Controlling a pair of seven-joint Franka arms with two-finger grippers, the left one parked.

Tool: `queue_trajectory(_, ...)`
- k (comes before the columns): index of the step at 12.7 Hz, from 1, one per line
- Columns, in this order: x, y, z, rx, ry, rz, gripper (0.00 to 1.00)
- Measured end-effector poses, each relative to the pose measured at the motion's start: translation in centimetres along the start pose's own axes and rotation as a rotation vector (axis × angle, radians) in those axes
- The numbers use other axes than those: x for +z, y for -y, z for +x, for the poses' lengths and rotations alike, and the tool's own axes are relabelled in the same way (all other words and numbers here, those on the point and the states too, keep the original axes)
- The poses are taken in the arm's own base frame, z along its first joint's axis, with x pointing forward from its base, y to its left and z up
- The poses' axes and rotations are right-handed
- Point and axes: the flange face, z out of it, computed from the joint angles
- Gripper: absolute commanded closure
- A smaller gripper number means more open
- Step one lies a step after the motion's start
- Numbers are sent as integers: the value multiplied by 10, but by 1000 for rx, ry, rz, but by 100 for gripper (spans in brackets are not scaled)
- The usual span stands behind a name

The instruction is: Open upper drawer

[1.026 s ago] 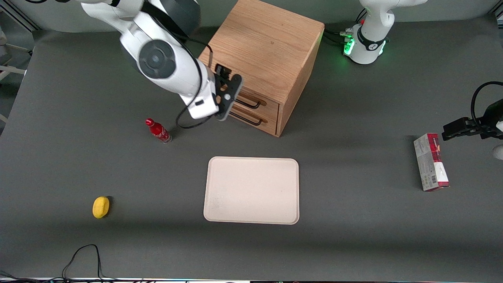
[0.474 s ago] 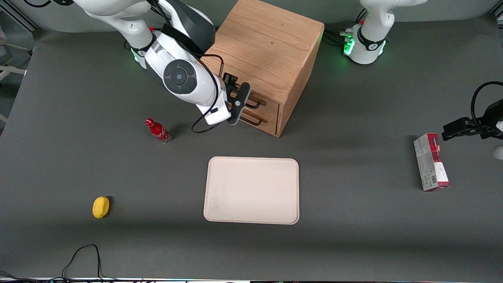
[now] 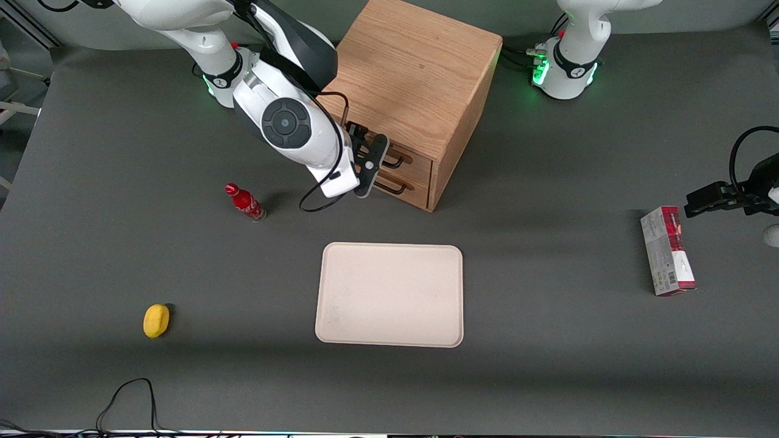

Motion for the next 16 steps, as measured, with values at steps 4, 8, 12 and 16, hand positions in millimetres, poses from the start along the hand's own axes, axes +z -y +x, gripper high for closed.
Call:
queue_trajectory(4, 17, -11, 1, -22, 18, -49, 0)
queue_trajectory(8, 3, -59, 5, -15, -27, -87, 0)
queue_trajectory(12, -27, -144, -15, -30, -41, -94, 0)
queue_trajectory(16, -42, -188, -25, -2, -70, -98, 0)
